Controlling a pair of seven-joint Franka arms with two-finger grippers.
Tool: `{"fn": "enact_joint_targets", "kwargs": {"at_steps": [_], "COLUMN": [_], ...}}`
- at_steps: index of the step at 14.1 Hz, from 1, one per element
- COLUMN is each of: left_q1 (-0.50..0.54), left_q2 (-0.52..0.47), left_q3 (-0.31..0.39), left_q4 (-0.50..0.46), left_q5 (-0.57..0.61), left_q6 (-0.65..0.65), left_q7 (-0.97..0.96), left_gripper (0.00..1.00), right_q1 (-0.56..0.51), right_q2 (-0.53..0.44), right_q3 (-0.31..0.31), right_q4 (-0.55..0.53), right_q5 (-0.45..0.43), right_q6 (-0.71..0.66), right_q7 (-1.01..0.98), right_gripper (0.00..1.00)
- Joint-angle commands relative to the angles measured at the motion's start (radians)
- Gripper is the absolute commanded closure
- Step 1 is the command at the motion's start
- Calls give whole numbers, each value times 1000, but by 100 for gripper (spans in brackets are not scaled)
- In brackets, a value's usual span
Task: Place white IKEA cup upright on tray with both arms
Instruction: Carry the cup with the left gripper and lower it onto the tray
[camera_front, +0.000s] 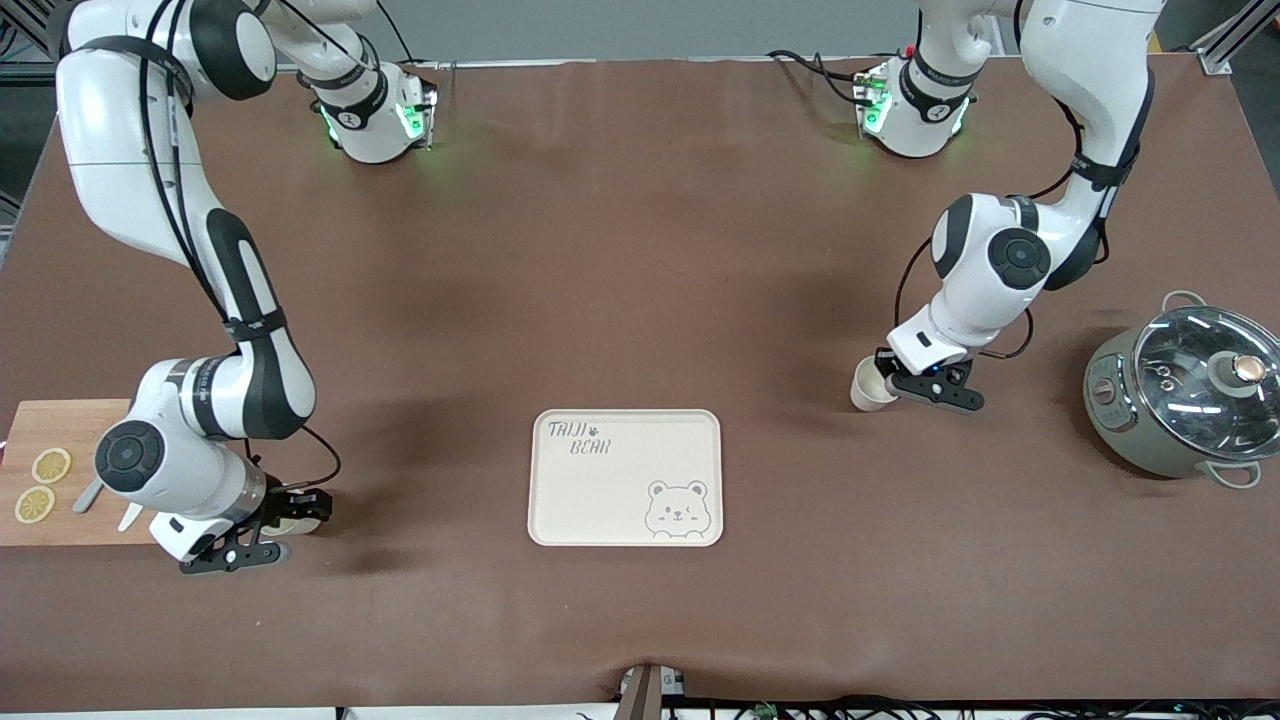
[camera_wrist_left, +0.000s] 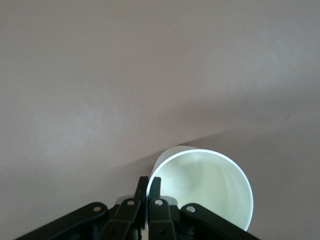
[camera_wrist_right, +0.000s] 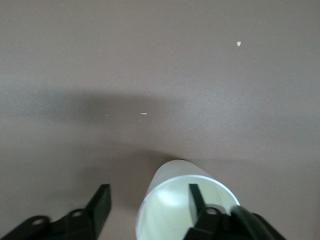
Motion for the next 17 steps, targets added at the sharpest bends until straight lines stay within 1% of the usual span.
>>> {"fn": "enact_joint_targets", "kwargs": {"at_steps": [1, 2, 3, 5, 7, 9, 10, 14, 15, 17], "left_q1": [-14, -27, -50, -108, -158, -226, -250, -321, -335, -353], "left_q2": [10, 12, 24, 102, 191, 287, 324, 459, 492, 527], "left_q3": [-4, -4, -4, -1, -1, 3, 5, 8, 10, 23], "left_q4": [83, 125, 190, 366, 540, 667, 715, 888, 936, 978], "left_q5": [-6, -7, -10, -9, -4, -1, 5, 6, 6, 6], "left_q6": [-47, -91, -155, -299, -404, -427, -427, -427, -427, -424], "left_q7": [-49, -75, -120, -242, -376, -504, -558, -722, -757, -787], "left_gripper": [100, 100, 100, 100, 100, 100, 100, 100, 100, 100], "right_q1": [11, 11, 11, 9, 9, 8, 6, 8, 9, 9], "right_q2": [13, 13, 13, 11, 11, 11, 11, 8, 8, 6], "right_q3": [-2, -2, -2, -2, -2, -2, -2, -2, -2, -2], "right_q4": [25, 25, 25, 25, 25, 26, 25, 28, 29, 34], "right_q5": [-39, -39, -39, -39, -39, -38, -38, -35, -35, -36], "right_q6": [-4, -4, -4, -4, -4, -2, -2, -2, -2, -4], "right_q7": [5, 5, 5, 5, 5, 5, 5, 5, 5, 6], "right_gripper": [50, 54, 58, 68, 73, 79, 81, 100, 100, 100]}}
